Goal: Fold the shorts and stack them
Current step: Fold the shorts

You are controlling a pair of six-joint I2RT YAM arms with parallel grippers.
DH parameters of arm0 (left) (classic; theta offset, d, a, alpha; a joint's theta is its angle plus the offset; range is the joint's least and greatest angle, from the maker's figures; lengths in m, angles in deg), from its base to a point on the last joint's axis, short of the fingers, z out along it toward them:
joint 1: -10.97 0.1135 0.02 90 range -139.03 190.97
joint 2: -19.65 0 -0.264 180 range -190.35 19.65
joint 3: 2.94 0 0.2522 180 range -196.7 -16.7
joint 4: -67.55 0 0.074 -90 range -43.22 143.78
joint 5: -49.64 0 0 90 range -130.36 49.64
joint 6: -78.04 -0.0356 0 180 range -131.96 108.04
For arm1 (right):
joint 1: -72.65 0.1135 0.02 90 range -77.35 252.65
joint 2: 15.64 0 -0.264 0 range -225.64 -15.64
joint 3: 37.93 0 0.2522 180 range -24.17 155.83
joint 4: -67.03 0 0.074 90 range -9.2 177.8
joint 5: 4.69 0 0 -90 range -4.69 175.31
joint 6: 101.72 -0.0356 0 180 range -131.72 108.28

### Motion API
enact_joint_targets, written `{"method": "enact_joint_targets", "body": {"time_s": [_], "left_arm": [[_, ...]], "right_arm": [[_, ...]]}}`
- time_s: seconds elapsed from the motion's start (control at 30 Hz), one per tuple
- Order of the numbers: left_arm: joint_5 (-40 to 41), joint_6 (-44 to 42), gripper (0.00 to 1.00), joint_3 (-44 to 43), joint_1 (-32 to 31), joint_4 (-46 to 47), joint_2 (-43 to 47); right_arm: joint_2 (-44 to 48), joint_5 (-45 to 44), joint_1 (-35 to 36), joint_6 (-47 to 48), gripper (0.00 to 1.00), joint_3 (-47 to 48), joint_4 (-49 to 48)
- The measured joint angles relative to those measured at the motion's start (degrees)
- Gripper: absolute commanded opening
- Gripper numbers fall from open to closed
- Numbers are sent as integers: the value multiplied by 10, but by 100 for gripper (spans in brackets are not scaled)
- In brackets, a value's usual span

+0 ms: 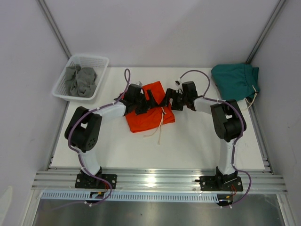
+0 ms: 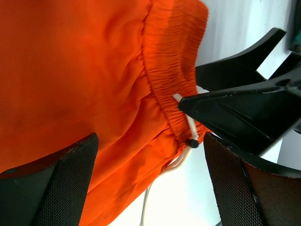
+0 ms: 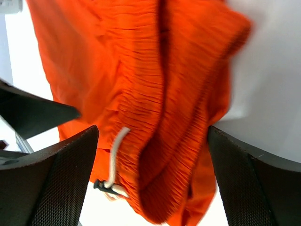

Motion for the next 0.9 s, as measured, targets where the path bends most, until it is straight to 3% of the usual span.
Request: {"method": "enact_joint_targets", "body": {"time_s": [0.23,0.33,0.43,0.47,0.6,0.7,0.9], "left_arm": [[-2,19,91,50,0,40,-1],[-3,21,85,52,0,45,-1],[-3,22,77,65,0,62,-1],[-3,22,75,72,0,72,-1],[-3,24,59,106,0,108,2],[-7,26,50,134,0,148,5],[-21,25,46,155,-1,195,5]], "right_arm": [[-16,6,24,0,99,11,-24],[-19,6,33,-2,100,11,-33],[-22,7,39,-2,88,11,-44],[-23,6,42,-2,77,11,-45],[-35,11,54,-11,59,11,-46],[-39,11,60,-13,55,11,-45],[-45,24,64,-17,55,12,-54]]}}
